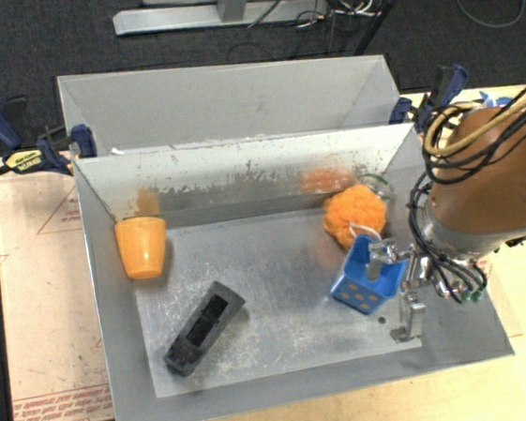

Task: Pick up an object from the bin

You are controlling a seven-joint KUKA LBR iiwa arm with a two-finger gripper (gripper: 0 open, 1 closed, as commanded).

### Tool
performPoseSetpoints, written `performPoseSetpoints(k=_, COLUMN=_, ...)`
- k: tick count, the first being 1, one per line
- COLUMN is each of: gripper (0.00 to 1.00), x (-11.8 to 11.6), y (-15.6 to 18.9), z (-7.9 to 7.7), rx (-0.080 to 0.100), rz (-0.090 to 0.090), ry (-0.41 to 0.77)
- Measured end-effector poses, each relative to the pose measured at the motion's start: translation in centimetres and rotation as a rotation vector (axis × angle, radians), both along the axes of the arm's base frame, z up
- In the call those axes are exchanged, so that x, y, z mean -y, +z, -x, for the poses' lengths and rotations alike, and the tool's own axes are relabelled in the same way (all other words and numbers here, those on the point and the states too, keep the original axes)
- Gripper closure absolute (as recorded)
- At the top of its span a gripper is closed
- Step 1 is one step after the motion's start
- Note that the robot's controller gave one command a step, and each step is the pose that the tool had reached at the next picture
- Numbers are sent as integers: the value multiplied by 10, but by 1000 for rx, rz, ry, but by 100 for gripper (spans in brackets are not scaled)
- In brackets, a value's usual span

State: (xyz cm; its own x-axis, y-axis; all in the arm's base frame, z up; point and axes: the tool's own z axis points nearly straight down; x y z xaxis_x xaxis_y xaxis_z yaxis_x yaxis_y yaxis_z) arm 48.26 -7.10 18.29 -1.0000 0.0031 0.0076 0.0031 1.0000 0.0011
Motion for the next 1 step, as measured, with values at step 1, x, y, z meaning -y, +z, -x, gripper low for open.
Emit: performPoseSetpoints(k=1, gripper=0, x=0, y=4, z=-2, rx=8, rz=1, ry=2)
